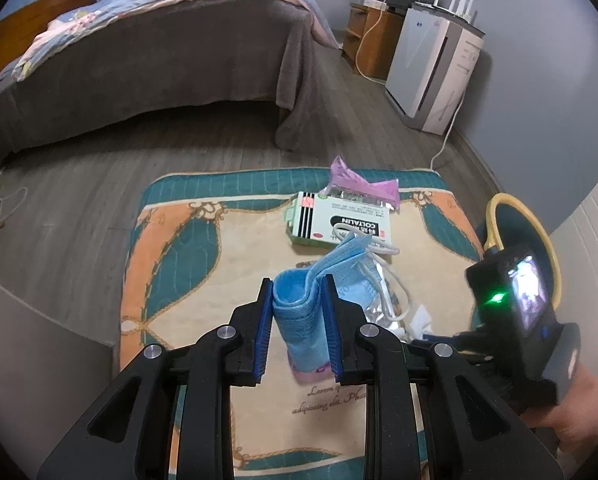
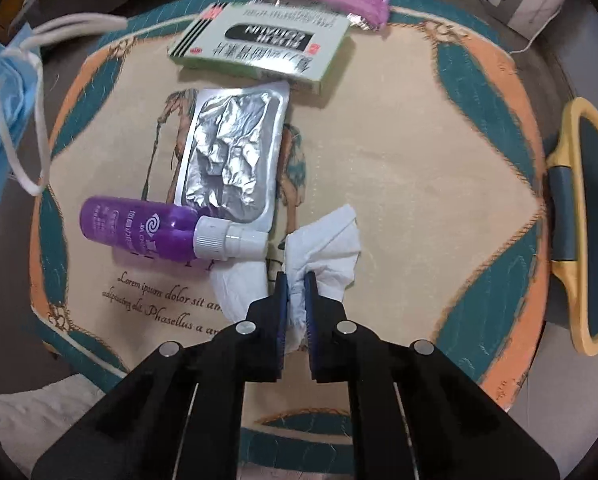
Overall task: Collect trash
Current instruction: 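Drop the tissue into the bin with the right tool while the left drops the mask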
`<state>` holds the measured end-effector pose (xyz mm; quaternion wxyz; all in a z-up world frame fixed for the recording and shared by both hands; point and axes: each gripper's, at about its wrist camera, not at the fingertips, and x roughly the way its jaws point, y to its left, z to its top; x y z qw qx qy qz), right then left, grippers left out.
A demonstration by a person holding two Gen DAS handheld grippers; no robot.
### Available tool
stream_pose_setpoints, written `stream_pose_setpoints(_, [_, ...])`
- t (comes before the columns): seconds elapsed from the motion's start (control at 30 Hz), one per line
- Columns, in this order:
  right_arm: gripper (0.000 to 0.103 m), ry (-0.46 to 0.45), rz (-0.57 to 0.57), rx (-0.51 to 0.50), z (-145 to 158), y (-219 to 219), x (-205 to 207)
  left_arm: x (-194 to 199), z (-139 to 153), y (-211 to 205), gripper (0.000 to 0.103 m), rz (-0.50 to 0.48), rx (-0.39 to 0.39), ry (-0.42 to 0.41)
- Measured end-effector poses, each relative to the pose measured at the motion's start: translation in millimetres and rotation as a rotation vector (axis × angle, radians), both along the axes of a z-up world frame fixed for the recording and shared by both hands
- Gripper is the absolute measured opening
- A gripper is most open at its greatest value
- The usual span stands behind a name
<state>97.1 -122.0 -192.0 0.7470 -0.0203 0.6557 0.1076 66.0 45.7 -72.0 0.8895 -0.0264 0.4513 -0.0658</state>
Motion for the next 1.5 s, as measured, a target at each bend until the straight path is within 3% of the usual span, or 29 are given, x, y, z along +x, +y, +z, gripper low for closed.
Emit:
stream_pose_setpoints(0.17, [0.008,-0.078,-0.072,0.037,38.2,-23.7,4.3,-0.7,7.5,-8.0,0.025,-0.005,0.004,-0.022])
stream_pose_setpoints(0.37, [0.008,-0.267,-0.098,0.070,112.0,-64.6,8.9,-2.0,17.4,-26.9,0.025,-0.015,0.003,-0.044])
stream_pose_setpoints(0.47, [0.008,-0.381,-0.107,0.024,153.4,-89.2,0.7,-3.6,24.5,-40.9,0.025,-0.033,0.007,-0.061])
stream_pose_setpoints(0.7, [0.008,-0.498,-0.266,0.051,205.3,-180.6,-19.2,-1.7,35.8,-80.9,0.025,-0.069,-0.001,-0.077])
stream_pose_setpoints(1.03, [0.008,-0.468,-0.385,0.054,178.7,-265.3,-33.6,0.6,36.2,-171.9,0.025,-0.199,0.017,-0.095])
stream_pose_setpoints(1.23, [0.008,-0.447,-0.403,0.042,163.8,-290.5,-25.7,1.6,25.5,-221.6,0.025,-0.287,0.044,-0.087])
stream_pose_setpoints(1.4, [0.008,-0.472,-0.405,-0.010,161.1,-310.2,-20.7,12.4,26.1,-255.2,0.025,-0.377,-0.029,-0.050])
stream_pose_setpoints(1.5, [0.008,-0.472,-0.409,-0.036,154.1,-321.7,-14.6,17.6,32.3,-282.6,0.025,-0.430,0.014,-0.085])
